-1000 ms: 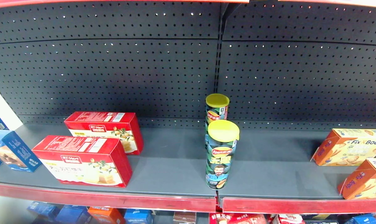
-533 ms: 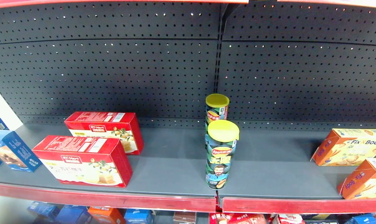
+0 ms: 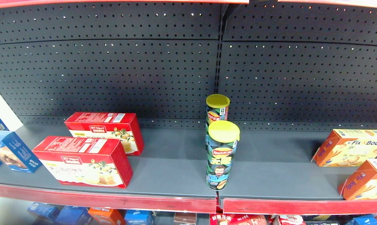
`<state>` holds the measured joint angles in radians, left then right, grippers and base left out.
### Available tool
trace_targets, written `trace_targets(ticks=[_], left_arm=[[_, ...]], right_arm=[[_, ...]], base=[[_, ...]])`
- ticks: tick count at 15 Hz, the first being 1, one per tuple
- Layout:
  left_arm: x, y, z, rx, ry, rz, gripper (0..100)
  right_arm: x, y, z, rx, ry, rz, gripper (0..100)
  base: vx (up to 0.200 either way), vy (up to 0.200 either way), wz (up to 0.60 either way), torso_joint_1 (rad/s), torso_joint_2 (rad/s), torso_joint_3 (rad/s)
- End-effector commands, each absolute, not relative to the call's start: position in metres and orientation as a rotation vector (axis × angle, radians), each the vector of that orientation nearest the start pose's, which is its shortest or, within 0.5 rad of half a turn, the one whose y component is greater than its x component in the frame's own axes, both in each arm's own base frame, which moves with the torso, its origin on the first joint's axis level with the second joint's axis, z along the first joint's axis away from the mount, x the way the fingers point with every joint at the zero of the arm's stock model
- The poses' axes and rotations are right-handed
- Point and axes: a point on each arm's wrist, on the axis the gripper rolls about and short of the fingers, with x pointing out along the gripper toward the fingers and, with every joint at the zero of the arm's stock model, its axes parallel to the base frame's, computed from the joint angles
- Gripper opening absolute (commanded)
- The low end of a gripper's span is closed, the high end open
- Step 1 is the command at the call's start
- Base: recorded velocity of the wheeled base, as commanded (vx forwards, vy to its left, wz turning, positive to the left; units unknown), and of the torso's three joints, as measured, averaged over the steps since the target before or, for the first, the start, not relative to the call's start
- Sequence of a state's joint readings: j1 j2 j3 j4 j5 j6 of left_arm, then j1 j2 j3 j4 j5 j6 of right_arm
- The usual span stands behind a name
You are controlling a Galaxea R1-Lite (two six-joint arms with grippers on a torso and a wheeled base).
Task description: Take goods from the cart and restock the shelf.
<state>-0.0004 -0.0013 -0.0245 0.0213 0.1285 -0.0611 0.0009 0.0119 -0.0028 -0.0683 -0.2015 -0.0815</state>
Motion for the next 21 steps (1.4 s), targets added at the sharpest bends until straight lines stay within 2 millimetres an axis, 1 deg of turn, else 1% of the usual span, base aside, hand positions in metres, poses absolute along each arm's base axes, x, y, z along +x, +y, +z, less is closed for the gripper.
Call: trace_targets(ticks=[1,7,10,16,21], left_arm=[[-0.0249,0.0029,0.0801,-0.061,-0.007,0.127,100],[-0.0249,0.0028,0.0801,-0.057,-0.007,0.121,100],[-0.0248,0.0026,0.0801,-0.052,-0.006,0.11,100],[-0.0248,0.0026,0.0801,-0.054,-0.006,0.11,100],[-0.0249,0.0027,0.0801,-0.055,-0.006,0.115,100]], right_arm=[[-0.0236,-0.0045,0.0829,-0.071,-0.063,-0.2,100],[-0.0236,-0.005,0.0825,-0.075,-0.059,-0.225,100],[-0.0237,-0.0048,0.0829,-0.102,-0.059,-0.214,100],[-0.0235,-0.0042,0.0828,-0.058,-0.063,-0.185,100],[-0.0235,-0.0041,0.0828,-0.059,-0.063,-0.183,100]], base=[[0.0,0.0,0.0,0.0,0.0,0.0],[0.0,0.0,0.0,0.0,0.0,0.0],[0.0,0.0,-0.6,0.002,0.0,0.002],[0.0,0.0,0.0,0.0,0.0,0.0],[0.0,0.0,0.0,0.0,0.0,0.0]])
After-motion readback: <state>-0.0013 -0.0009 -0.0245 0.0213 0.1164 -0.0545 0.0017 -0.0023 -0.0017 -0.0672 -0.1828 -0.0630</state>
